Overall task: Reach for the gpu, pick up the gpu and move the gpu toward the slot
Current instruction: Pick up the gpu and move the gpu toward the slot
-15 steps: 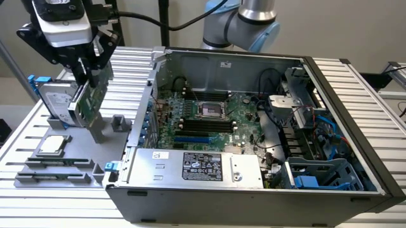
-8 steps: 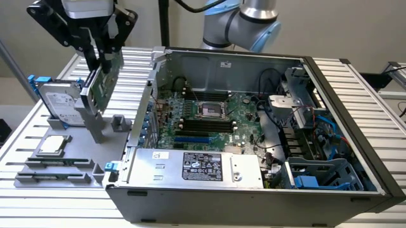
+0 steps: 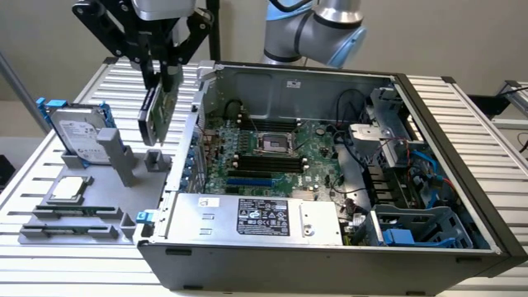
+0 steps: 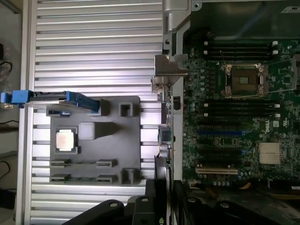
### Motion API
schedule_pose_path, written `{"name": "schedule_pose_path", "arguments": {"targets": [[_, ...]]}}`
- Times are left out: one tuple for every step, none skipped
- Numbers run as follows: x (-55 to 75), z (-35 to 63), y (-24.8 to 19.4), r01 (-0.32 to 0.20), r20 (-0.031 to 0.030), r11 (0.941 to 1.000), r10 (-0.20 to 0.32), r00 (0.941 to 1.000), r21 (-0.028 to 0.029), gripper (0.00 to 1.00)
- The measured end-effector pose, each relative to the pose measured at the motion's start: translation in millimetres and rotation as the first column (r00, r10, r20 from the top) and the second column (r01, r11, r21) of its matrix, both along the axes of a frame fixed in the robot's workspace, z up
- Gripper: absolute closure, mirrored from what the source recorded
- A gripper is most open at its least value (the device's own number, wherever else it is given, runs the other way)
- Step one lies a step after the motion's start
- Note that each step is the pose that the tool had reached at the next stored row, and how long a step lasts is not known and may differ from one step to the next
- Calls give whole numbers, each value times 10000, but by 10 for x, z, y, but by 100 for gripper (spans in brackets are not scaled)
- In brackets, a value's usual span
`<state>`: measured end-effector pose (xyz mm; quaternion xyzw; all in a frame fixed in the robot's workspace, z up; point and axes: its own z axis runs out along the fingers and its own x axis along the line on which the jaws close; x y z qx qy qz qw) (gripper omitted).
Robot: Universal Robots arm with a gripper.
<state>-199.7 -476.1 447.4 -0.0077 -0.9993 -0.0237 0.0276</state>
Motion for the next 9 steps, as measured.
{"name": "schedule_pose_path", "arguments": {"targets": [[44, 0, 0, 1, 0, 10000, -1, 10000, 11, 74], [90, 0, 0, 1, 0, 10000, -1, 10000, 20, 74], [134, -1, 0, 1, 1, 10000, -1, 10000, 30, 74], [181, -1, 0, 0, 1, 10000, 0, 10000, 38, 74], [226, 0, 0, 1, 0, 10000, -1, 10000, 43, 74], [271, 0, 0, 2, 0, 10000, -2, 10000, 48, 74], [316, 0, 0, 1, 0, 10000, -1, 10000, 50, 74], [361, 0, 0, 0, 0, 10000, 0, 10000, 53, 74], [406, 0, 0, 1, 0, 10000, -1, 10000, 55, 74]]}}
